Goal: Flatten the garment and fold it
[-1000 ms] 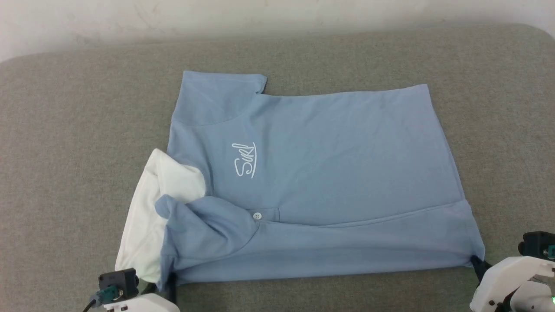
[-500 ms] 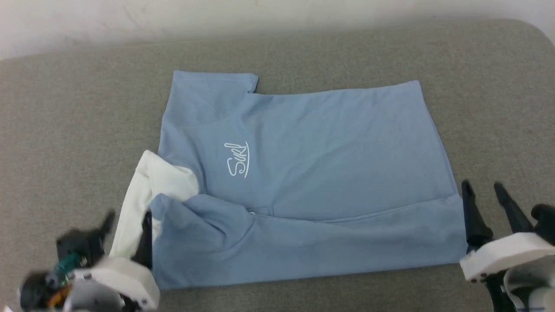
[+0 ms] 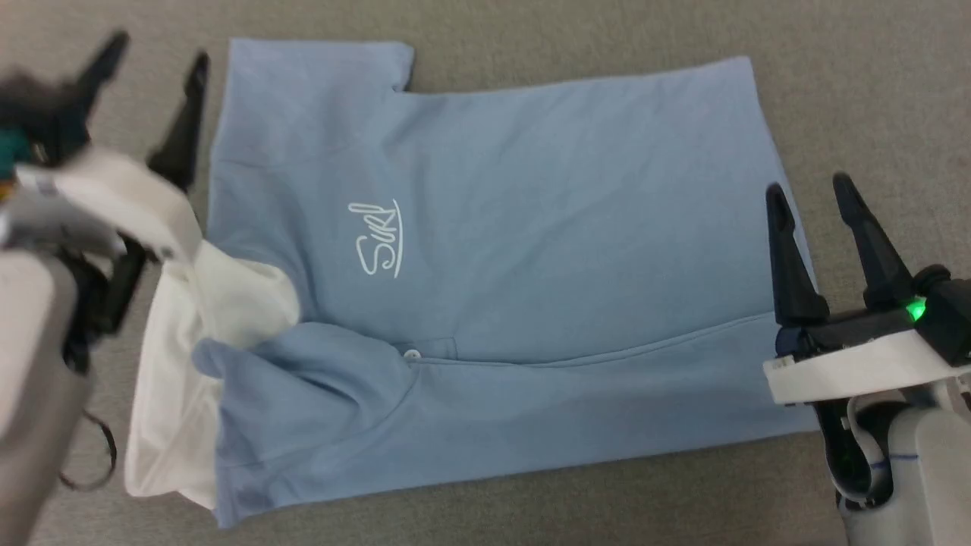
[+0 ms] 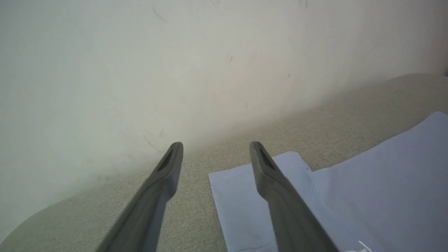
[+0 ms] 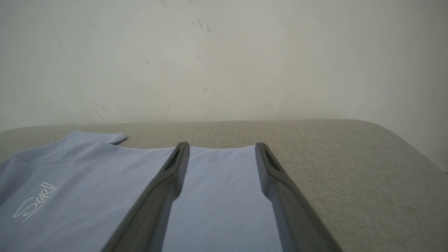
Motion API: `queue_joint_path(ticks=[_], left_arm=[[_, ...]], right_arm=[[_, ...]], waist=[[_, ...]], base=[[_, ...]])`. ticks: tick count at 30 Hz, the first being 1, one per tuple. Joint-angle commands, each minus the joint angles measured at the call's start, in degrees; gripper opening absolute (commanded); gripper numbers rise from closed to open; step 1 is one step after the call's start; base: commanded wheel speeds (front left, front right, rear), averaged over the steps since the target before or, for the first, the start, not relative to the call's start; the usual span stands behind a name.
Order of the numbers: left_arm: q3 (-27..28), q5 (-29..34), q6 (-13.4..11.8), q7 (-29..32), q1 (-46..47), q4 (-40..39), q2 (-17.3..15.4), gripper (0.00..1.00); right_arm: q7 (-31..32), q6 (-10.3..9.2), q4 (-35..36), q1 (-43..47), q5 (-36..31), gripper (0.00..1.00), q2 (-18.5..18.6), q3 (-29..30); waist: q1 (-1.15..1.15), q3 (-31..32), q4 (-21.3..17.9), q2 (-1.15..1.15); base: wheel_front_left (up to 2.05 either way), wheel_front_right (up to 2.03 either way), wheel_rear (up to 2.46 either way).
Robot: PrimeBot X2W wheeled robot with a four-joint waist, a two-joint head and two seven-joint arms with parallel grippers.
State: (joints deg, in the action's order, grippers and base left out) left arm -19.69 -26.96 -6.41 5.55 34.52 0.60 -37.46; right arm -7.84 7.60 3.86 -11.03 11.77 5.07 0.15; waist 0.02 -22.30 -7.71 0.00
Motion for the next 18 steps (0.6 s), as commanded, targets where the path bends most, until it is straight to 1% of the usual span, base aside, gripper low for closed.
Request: queue_joint_path(ticks=[1,4,8,12,18], left_arm=[[-0.3,-0.6,1.4,1.9,3.6,1.9,-0.4,1.00],[-0.8,-2.5,4.2,7.7,10.9,6.7,-0.5,1.00],[-0.7,-4.7,5.4,16.7,18.7,12.1,-1.3,1.00],[-0.3,-6.4,4.3,25.4,24.1,15.2,-1.8,1.00],[1.1,-8.4,-0.2,34.8,26.9,17.0,-2.6,1.00]], right_arm=[[-0.3,-0.11,0.8,-1.5,0.5,1.00,0.1,-0.5],[-0.3,-0.11,1.5,-3.5,1.0,1.00,0.0,-1.2],[-0.5,-0.11,2.1,-5.6,1.2,1.00,-0.5,-2.4],[-0.9,-0.11,2.2,-6.7,1.5,1.00,-0.9,-3.1],[-1.9,-0.11,1.6,-7.2,2.1,1.00,-1.5,-3.9]], waist=[[-0.02,-6.4,-3.2,0.00],[-0.02,-9.4,-4.5,0.00],[-0.02,-12.8,-6.6,0.00],[-0.02,-15.0,-8.1,0.00],[-0.02,-16.7,-9.8,0.00]], base=[[0.00,0.00,0.00],[0.00,0.00,0.00],[0.00,0.00,0.00],[0.00,0.00,0.00],[0.00,0.00,0.00]])
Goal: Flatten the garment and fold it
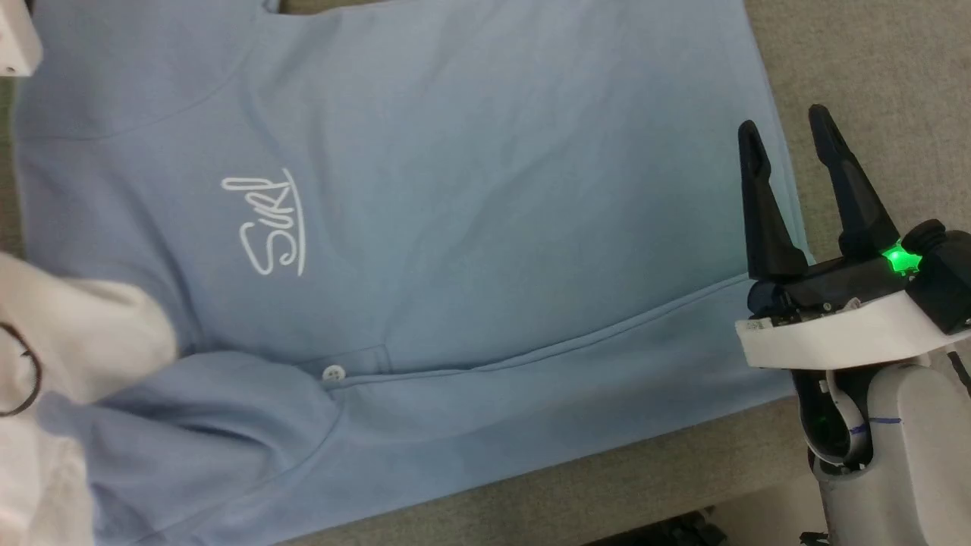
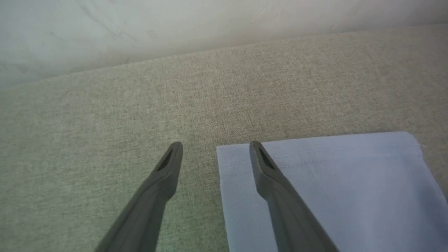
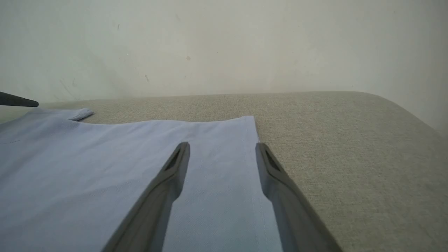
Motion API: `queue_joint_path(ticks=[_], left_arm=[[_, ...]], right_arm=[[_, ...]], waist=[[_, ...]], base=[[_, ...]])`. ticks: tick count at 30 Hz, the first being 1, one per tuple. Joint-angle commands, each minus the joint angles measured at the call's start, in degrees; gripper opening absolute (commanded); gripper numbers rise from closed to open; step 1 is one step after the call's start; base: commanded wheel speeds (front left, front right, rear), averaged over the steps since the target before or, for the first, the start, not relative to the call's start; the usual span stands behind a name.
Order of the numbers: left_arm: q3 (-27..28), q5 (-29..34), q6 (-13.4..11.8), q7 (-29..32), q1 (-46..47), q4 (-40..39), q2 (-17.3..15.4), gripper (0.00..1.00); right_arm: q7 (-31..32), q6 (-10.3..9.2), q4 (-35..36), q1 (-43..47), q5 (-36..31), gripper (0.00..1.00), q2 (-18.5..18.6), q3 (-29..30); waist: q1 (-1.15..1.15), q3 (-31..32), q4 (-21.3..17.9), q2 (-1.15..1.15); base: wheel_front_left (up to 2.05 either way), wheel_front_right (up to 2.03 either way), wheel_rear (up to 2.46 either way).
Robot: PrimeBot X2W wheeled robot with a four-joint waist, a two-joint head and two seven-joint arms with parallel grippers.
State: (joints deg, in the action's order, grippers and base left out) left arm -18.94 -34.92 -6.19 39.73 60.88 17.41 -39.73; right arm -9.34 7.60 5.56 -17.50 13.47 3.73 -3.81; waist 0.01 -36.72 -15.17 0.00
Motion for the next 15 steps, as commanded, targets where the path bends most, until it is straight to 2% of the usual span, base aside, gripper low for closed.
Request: queue_joint_path(ticks=[1,6,7,8,9,15], left_arm=[[0.5,-1.0,-1.0,2.2,0.4,0.2,-0.5,1.00],[1.1,-2.5,-3.0,7.9,-0.1,0.1,-2.1,1.00],[1.1,-2.6,-3.3,9.0,-0.4,-0.2,-2.6,0.62],[1.0,-2.6,-3.6,10.1,-0.7,-0.5,-3.1,0.35],[0.9,-2.6,-3.8,10.9,-1.0,-1.0,-3.6,0.00],[0.6,-3.5,-4.7,13.9,-2.8,-4.8,-4.5,0.00]], right_arm=[[-0.6,-0.11,-0.3,-0.8,0.5,1.00,-0.2,-0.1],[-1.4,-0.11,-1.2,-0.8,1.1,1.00,-0.5,-0.4],[-1.4,-0.11,-1.4,-0.9,1.1,1.00,-0.5,-0.4],[-1.4,-0.11,-1.4,-1.0,1.1,1.00,-0.6,-0.4],[-1.3,-0.11,-1.4,-1.1,1.1,1.00,-0.6,-0.4],[1.0,-0.11,-0.6,-5.6,-0.5,1.00,0.2,-0.8]], waist=[[-0.01,-2.5,-2.5,0.00],[-0.01,-3.2,-3.2,0.00],[-0.01,-3.3,-3.2,0.00],[-0.01,-3.3,-3.3,0.00],[-0.01,-3.4,-3.3,0.00],[-0.01,-3.4,-2.5,0.00]], base=[[0.00,0.00,0.00],[0.00,0.00,0.00],[0.00,0.00,0.00],[0.00,0.00,0.00],[0.00,0.00,0.00],[0.00,0.00,0.00]])
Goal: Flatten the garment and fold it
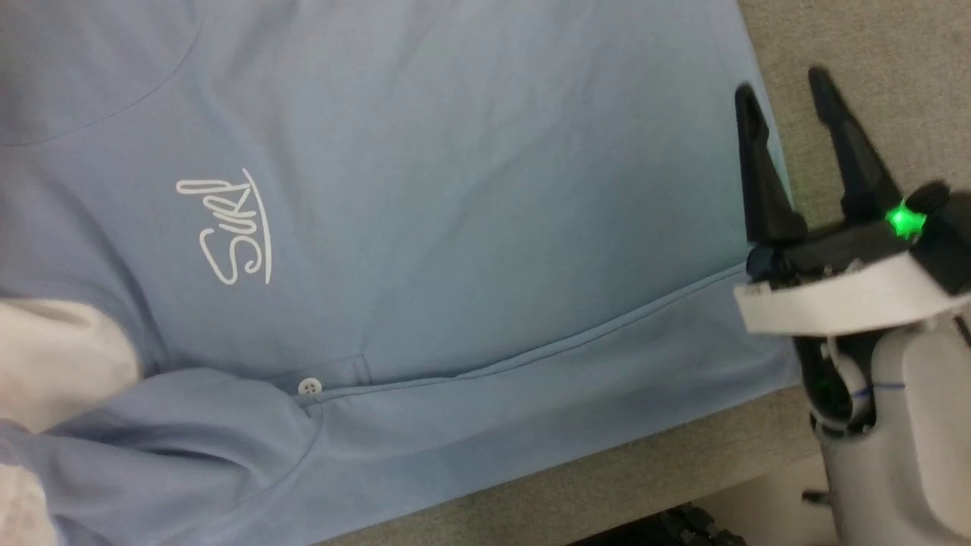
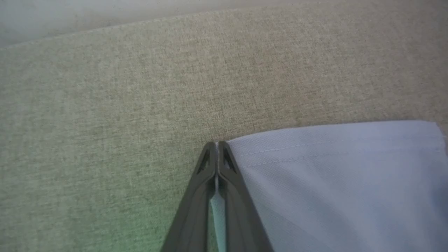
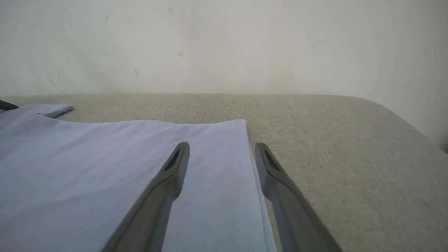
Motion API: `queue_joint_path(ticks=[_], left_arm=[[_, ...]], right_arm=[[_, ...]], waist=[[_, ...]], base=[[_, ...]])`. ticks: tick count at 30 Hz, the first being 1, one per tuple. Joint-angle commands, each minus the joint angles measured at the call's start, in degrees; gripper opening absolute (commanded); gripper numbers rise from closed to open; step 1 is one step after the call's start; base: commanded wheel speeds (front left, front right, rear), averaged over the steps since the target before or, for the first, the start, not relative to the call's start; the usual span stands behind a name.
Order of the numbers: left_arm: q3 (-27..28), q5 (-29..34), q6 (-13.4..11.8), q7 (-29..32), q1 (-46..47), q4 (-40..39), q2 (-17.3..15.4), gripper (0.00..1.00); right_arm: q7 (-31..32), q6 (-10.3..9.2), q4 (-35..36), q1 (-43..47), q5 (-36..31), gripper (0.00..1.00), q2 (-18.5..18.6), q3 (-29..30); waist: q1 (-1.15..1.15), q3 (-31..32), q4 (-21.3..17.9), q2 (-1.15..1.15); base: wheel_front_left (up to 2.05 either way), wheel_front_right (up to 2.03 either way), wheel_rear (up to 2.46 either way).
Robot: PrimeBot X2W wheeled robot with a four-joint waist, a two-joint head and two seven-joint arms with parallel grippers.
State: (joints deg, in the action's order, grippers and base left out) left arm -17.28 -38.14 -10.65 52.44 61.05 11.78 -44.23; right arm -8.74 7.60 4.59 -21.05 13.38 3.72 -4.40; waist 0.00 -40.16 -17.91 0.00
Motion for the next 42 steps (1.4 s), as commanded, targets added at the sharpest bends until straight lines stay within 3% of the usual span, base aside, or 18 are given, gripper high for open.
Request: queue_joint_path(ticks=[1,5,8,15,21,22,23,24,26,30,34,42], left_arm=[[-1.1,-0.2,-0.3,1.1,-3.1,0.3,0.0,0.00],[-1.5,0.1,0.0,0.6,-3.1,-1.0,0.0,0.00],[-1.9,0.3,0.4,-0.1,-2.7,-1.7,0.5,0.00],[-3.1,1.0,1.5,-2.0,-1.1,-1.6,1.8,0.00],[-3.9,1.3,2.5,-3.4,0.3,-1.1,2.7,0.00],[-4.0,1.4,2.7,-3.6,0.5,-1.0,2.8,0.00],[-4.1,1.4,2.9,-3.8,0.7,-0.8,3.0,0.00],[-4.3,1.5,3.1,-4.1,0.8,-0.7,3.1,0.00],[-4.5,1.6,3.5,-4.9,1.0,-0.4,3.3,0.00],[-5.0,2.6,4.7,-7.7,1.4,0.0,3.4,0.00],[-5.0,3.5,6.2,-13.0,1.3,0.8,3.7,0.00],[-3.8,3.8,8.3,-28.5,-6.1,-1.1,4.7,0.00]], right_arm=[[1.4,-0.11,0.4,-3.5,-0.8,1.00,0.6,-0.3],[4.5,-0.11,-0.3,-9.6,-1.7,1.00,1.3,0.0],[10.6,-0.11,-4.3,-16.6,-1.9,1.00,1.0,1.3],[31.6,-0.11,-19.4,-30.5,-2.9,1.00,-0.6,7.6],[44.5,-0.11,-25.9,-37.1,-5.3,1.00,-0.8,9.4],[46.3,-0.11,-26.6,-37.7,-5.8,0.94,-0.8,9.7],[48.0,-0.11,-27.3,-38.1,-6.3,0.56,-0.8,9.9],[49.7,-0.11,-27.7,-38.3,-6.9,0.33,-0.8,10.0],[52.1,-0.11,-27.9,-38.6,-8.0,0.00,-0.8,10.1],[54.6,-0.11,-26.6,-38.3,-9.3,0.00,-0.8,9.8],[52.2,-0.11,-24.7,-36.9,-9.3,0.00,-0.8,9.3],[36.3,-0.11,-21.8,-29.2,-6.7,0.00,-0.8,8.1]], waist=[[0.00,0.1,0.4,0.00],[0.00,0.1,0.9,0.00],[0.00,0.0,1.4,0.00],[0.00,-0.6,2.9,0.00],[0.00,-1.3,4.0,0.00],[0.00,-1.3,4.2,0.00],[0.00,-1.4,4.4,0.00],[0.00,-1.4,4.5,0.00],[0.00,-1.4,4.8,0.00],[0.00,-1.0,5.2,0.00],[0.00,0.4,5.9,0.00],[0.00,7.8,8.9,0.00]], base=[[0.00,0.00,0.00],[0.00,0.00,0.00],[0.00,0.00,0.00],[0.00,0.00,0.00],[0.00,0.00,0.00],[0.00,0.00,0.00],[0.00,0.00,0.00],[0.00,0.00,0.00],[0.00,0.00,0.00],[0.00,0.00,0.00],[0.00,0.00,0.00],[0.00,0.00,0.00]])
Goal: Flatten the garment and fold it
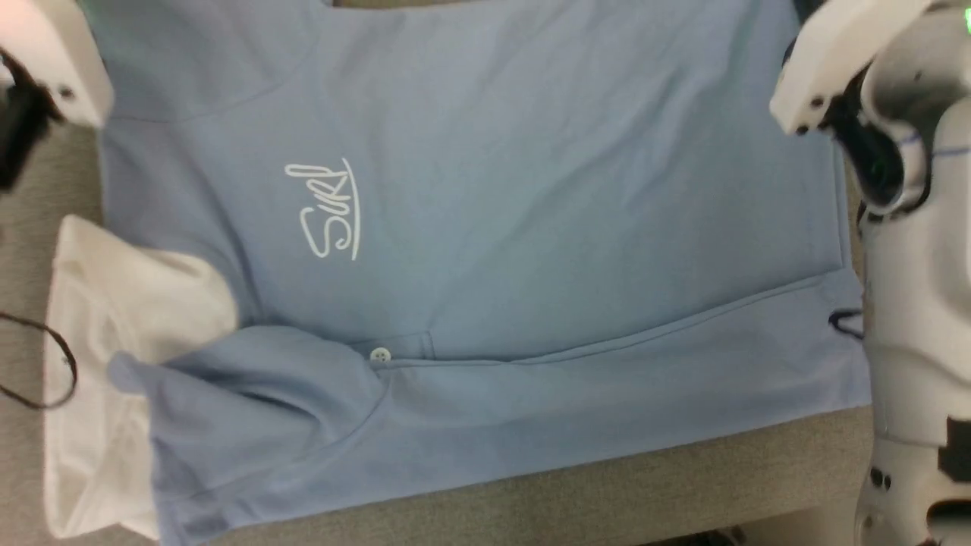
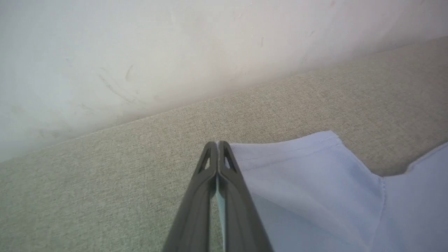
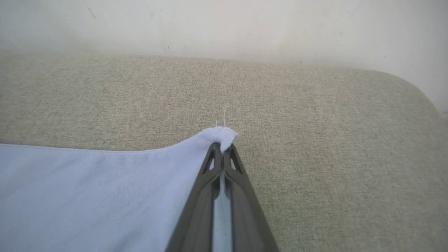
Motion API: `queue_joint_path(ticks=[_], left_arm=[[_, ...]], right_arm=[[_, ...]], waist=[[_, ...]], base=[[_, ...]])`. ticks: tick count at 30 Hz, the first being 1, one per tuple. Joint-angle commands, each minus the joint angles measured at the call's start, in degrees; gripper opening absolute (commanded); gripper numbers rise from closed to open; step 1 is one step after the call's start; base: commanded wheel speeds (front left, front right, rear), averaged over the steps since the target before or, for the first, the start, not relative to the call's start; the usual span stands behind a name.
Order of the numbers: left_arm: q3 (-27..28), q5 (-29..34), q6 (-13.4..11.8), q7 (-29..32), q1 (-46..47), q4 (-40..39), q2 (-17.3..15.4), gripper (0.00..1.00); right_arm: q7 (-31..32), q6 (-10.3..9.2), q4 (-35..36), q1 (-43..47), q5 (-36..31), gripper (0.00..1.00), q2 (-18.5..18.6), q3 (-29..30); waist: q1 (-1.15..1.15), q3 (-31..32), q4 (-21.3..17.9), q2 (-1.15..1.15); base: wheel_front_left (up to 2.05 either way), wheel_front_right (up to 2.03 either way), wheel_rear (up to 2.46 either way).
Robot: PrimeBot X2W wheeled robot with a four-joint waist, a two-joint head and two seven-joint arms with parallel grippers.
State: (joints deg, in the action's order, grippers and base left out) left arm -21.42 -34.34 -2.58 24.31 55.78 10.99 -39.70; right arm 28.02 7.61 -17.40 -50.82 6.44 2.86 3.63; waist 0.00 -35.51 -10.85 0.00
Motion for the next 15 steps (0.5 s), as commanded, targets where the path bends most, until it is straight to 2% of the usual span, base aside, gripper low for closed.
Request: queue_joint_path(ticks=[1,7,15], left_arm=[[0.7,-0.6,0.1,-1.7,-2.4,-1.1,0.4,0.00],[2.4,-2.9,-1.6,-7.3,-13.9,-8.5,0.6,0.00],[5.3,-5.5,-7.4,-12.7,-34.4,-20.1,0.2,0.00]], right_arm=[[-2.3,-0.12,0.3,1.7,0.4,0.00,0.0,-0.1],[-9.4,-0.12,0.6,9.4,0.7,0.00,0.4,-1.4],[-13.3,-0.12,1.0,19.0,1.3,0.00,3.5,-0.5]], waist=[[0.00,4.1,2.2,0.00],[0.00,10.3,4.3,0.00],[0.00,17.8,6.7,0.00]], base=[[0.00,0.00,0.00],[0.00,0.00,0.00],[0.00,0.00,0.00]])
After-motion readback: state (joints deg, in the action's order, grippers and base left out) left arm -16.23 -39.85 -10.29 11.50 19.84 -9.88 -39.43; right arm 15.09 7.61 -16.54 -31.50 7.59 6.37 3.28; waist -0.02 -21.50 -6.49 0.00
